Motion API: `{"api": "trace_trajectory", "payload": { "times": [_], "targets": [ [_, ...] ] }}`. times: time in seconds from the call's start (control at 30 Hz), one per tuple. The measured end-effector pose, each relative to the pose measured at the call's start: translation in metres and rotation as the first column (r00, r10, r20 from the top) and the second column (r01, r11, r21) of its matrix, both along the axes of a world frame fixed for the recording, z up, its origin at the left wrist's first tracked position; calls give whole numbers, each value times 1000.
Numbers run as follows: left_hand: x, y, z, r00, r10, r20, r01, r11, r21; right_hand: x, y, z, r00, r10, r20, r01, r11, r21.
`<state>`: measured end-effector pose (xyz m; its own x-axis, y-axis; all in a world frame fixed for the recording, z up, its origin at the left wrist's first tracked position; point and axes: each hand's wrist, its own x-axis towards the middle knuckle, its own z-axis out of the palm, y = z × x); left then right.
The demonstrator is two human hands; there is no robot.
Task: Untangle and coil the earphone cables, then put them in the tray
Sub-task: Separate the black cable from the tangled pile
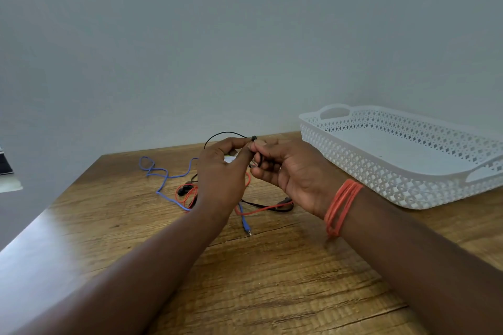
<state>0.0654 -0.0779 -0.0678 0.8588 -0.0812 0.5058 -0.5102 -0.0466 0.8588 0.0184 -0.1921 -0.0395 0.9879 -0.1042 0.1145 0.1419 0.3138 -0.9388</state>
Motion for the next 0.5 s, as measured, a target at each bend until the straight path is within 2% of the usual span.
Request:
{"api": "trace_trajectory", "payload": {
  "times": [0.5],
  "targets": [
    [-3, 0, 1, 997, 19, 70, -22, 999, 42, -2, -1, 2, 1000, -10, -19, 10, 1000, 13]
  ]
}}
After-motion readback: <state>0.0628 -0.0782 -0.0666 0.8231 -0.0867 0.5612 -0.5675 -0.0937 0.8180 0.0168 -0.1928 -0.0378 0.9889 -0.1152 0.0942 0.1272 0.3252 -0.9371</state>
